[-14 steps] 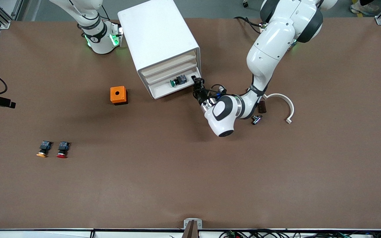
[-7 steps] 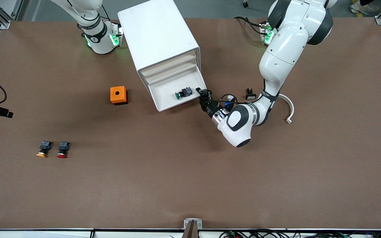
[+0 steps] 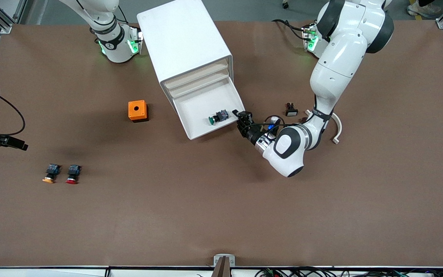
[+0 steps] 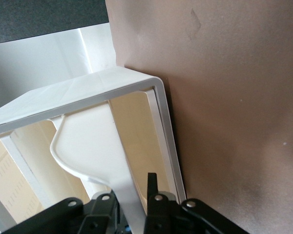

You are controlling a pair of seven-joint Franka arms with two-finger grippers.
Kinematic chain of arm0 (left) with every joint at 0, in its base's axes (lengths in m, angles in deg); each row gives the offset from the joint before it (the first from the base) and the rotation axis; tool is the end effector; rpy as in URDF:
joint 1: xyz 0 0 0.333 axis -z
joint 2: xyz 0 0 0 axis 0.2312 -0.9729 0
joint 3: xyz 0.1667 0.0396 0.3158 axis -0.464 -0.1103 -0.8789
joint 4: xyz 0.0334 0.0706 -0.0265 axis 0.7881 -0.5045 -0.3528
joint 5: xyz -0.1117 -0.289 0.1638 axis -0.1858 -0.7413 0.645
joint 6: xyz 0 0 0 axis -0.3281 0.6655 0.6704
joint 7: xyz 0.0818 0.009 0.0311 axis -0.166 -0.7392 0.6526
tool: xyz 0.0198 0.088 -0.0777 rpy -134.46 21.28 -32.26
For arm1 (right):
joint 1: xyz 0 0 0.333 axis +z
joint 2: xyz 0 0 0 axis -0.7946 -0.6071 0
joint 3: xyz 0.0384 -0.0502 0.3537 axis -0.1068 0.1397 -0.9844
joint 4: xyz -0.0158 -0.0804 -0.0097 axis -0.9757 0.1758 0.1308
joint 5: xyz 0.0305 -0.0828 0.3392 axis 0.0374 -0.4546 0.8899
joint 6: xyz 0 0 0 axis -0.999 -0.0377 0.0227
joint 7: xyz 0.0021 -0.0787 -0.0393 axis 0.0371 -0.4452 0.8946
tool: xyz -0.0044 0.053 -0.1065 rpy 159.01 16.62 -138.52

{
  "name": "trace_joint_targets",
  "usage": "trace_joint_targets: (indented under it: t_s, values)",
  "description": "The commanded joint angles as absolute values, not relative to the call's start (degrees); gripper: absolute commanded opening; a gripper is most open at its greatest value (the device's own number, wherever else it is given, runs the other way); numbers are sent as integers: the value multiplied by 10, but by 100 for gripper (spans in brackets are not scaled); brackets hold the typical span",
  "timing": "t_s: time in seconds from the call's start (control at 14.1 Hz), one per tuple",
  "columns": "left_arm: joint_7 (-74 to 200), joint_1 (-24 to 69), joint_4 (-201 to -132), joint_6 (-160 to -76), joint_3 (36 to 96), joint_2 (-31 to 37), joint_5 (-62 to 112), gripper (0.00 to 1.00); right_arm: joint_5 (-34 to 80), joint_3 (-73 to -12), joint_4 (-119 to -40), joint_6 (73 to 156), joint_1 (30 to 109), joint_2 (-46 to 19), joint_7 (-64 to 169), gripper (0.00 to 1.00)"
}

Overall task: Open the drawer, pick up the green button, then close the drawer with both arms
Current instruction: 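Reach the right gripper into the drawer while the left gripper draws back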

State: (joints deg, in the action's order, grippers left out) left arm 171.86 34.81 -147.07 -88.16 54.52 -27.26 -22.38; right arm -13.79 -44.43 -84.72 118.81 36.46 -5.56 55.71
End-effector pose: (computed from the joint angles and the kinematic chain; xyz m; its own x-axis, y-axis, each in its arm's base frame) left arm 0.5331 -0.3823 0.1842 -0.5365 0.8055 -0.2517 0.3607 -0.0507 -0.9313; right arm 0.5662 -0.2001 0.4399 0.9809 -0.1946 -0.0078 -0.1944 -0.9808 0.0159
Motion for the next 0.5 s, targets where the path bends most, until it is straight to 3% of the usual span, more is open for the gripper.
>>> trace_joint_targets:
  t_s: [0.0, 0.42]
  values:
    - [1726, 345, -1466, -896, 546, -273, -238, 100, -140, -453, -895, 1246, 347, -49, 555, 100]
    - [1684, 342, -1440, -918, 545, -270, -236, 100, -132, -455, -910, 1275, 356, -64, 499, 100]
